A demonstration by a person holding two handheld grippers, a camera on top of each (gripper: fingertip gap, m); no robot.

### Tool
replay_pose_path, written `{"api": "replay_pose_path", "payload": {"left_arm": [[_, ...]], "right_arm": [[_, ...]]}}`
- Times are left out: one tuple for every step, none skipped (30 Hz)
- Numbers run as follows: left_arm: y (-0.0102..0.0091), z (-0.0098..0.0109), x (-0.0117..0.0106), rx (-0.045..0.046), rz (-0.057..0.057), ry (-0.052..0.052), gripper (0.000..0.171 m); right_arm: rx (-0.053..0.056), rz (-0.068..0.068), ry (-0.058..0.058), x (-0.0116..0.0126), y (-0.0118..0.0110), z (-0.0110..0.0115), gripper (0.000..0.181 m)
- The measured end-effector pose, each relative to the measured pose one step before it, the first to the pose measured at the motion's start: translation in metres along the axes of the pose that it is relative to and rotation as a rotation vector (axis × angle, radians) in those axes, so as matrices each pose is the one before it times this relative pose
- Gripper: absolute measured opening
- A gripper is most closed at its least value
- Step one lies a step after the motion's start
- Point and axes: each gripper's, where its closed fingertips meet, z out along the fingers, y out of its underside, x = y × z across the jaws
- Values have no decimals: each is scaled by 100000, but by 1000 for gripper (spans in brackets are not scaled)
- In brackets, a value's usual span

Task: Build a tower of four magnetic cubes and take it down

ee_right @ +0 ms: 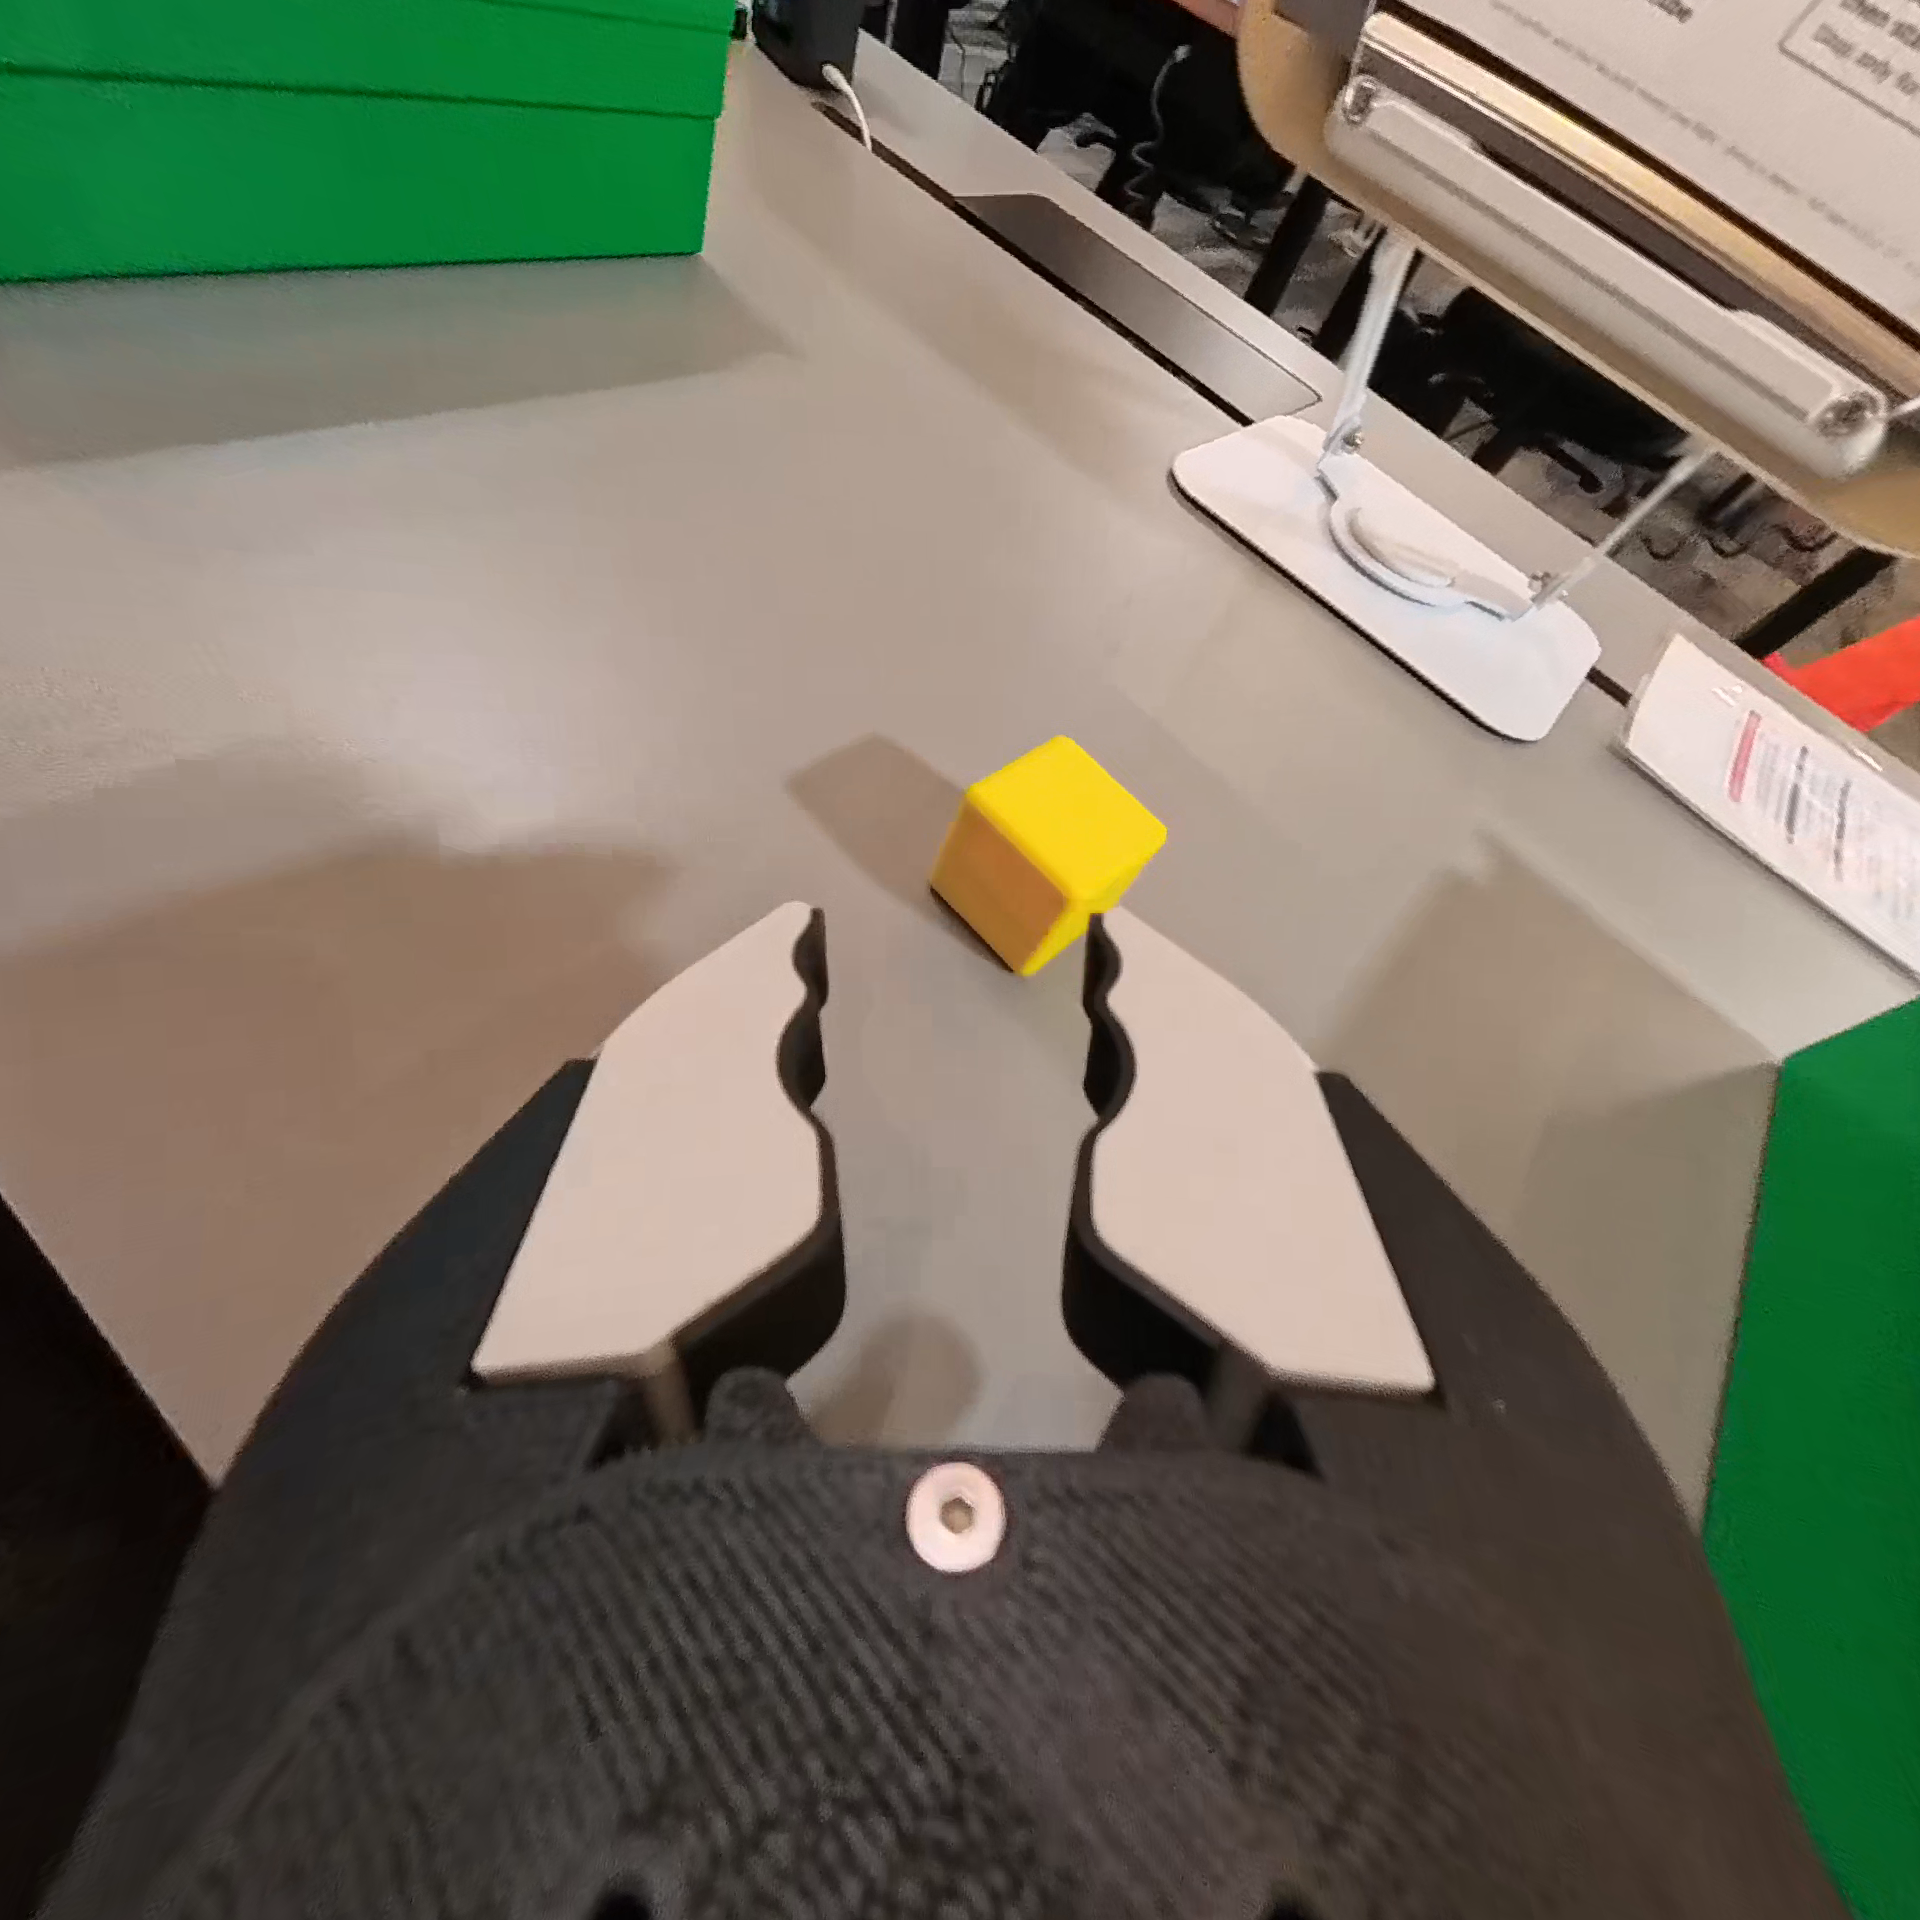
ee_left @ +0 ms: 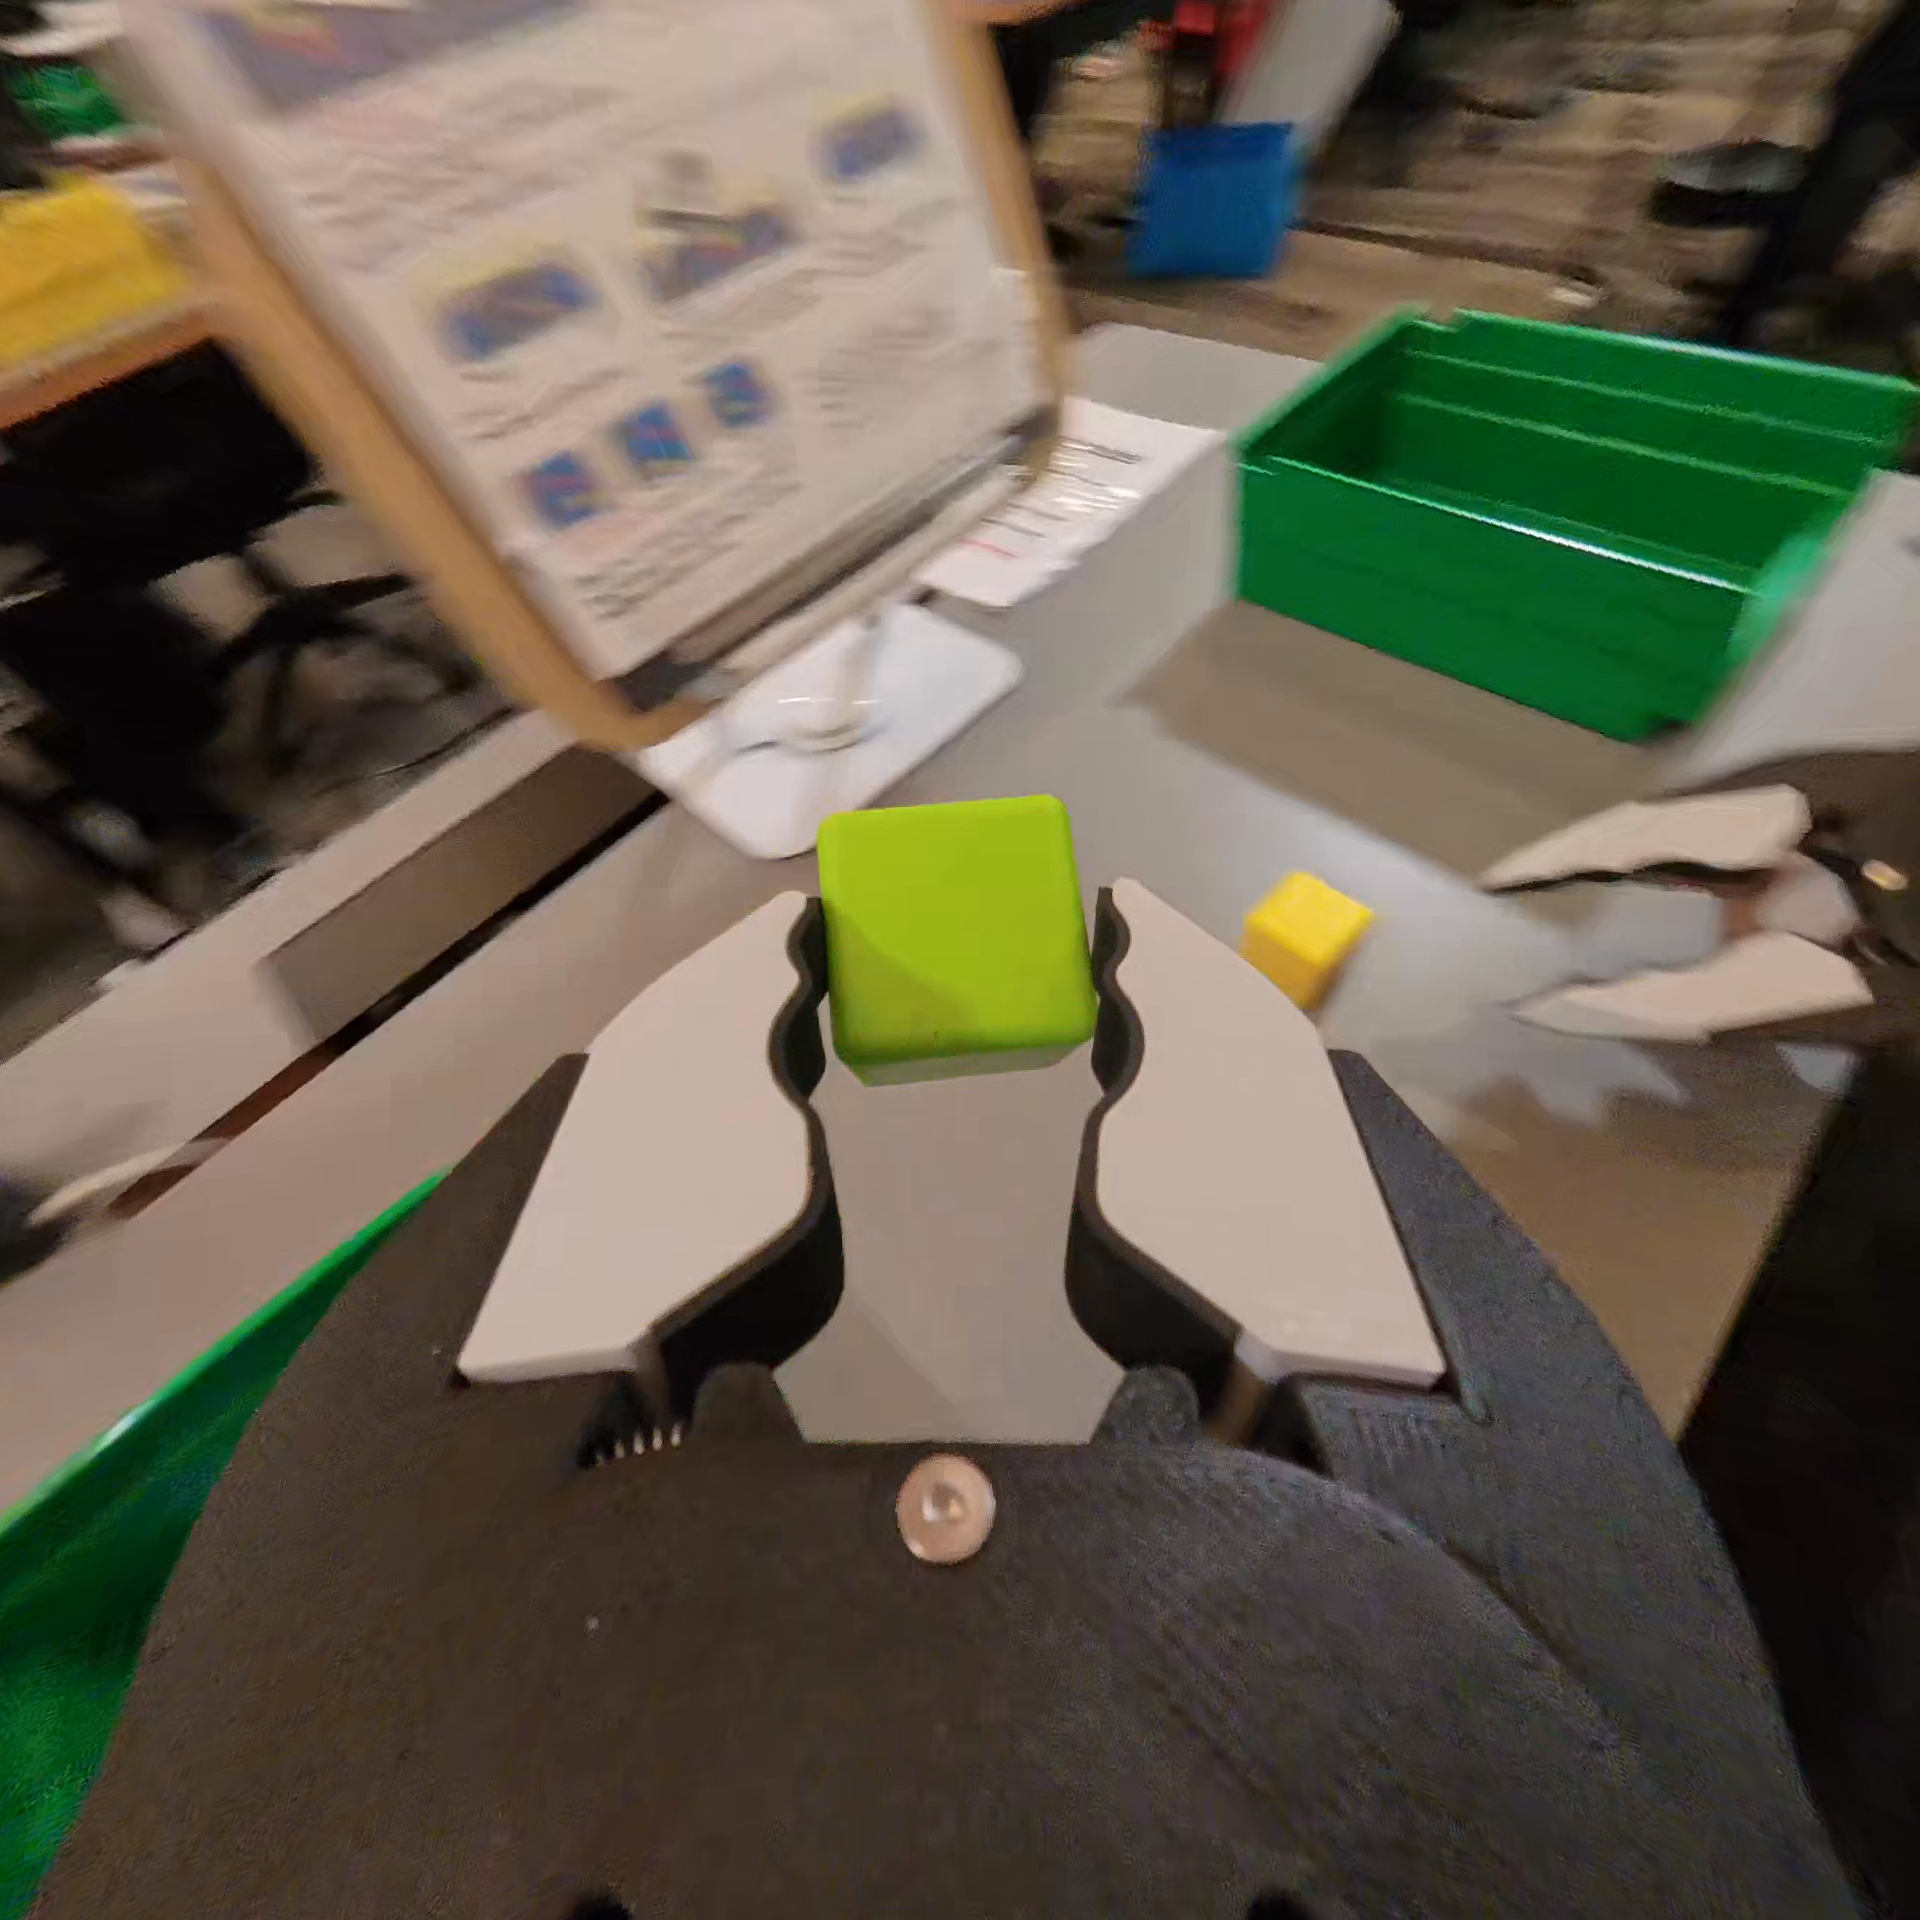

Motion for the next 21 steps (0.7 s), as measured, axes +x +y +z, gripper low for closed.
{"api": "replay_pose_path", "payload": {"left_arm": [[183,1922,2064,-1772,3840,8112,50],[409,2165,1733,-2376,3443,7310,50],[425,2304,1266,-1508,2806,5818,51],[115,2235,704,2023,2142,3279,51],[51,2067,538,4301,-8,3345,51],[304,1831,730,3208,-2714,6485,51],[389,1541,1001,2692,-2683,9588,51],[405,1265,871,2224,-2078,9058,51],[426,1068,375,754,-1330,5778,51],[454,904,158,-1045,321,4001,51],[371,752,122,-1941,2093,3058,51],[245,620,56,-1958,3064,1713,51],[102,505,86,-1543,3551,1644,51],[37,421,110,-1401,3239,1822,51],[60,367,58,-1740,2155,1680,51],[103,341,29,-2059,1018,1737,51],[89,304,48,-1702,614,1674,51],[85,297,17,-1077,375,1160,51],[149,279,9,-1093,635,675,51],[244,238,7,-1688,1077,313,51],[293,180,16,-2087,1644,9,51]], "right_arm": [[-319,693,927,224,183,-266,48],[-325,527,1004,223,183,-281,48],[-361,473,1023,221,182,-276,48],[-401,536,1061,212,208,-280,48],[-486,688,1063,216,235,-262,48],[-660,776,1010,203,276,-239,48],[-778,678,1081,200,310,-252,49],[-872,476,1092,196,338,-254,49],[-948,345,1109,213,354,-265,49],[-808,304,1165,230,320,-285,49],[-676,346,1174,252,312,-298,49],[-626,543,1087,272,294,-285,49],[-451,826,895,264,272,-270,49],[-247,1042,688,256,225,-241,49],[-184,1070,592,254,229,-234,49],[-267,918,579,231,234,-230,49],[-372,699,634,236,254,-239,49],[-298,560,662,223,214,-237,49],[-88,521,615,202,146,-243,49],[64,577,632,200,84,-221,49],[97,671,585,175,73,-190,49]]}}
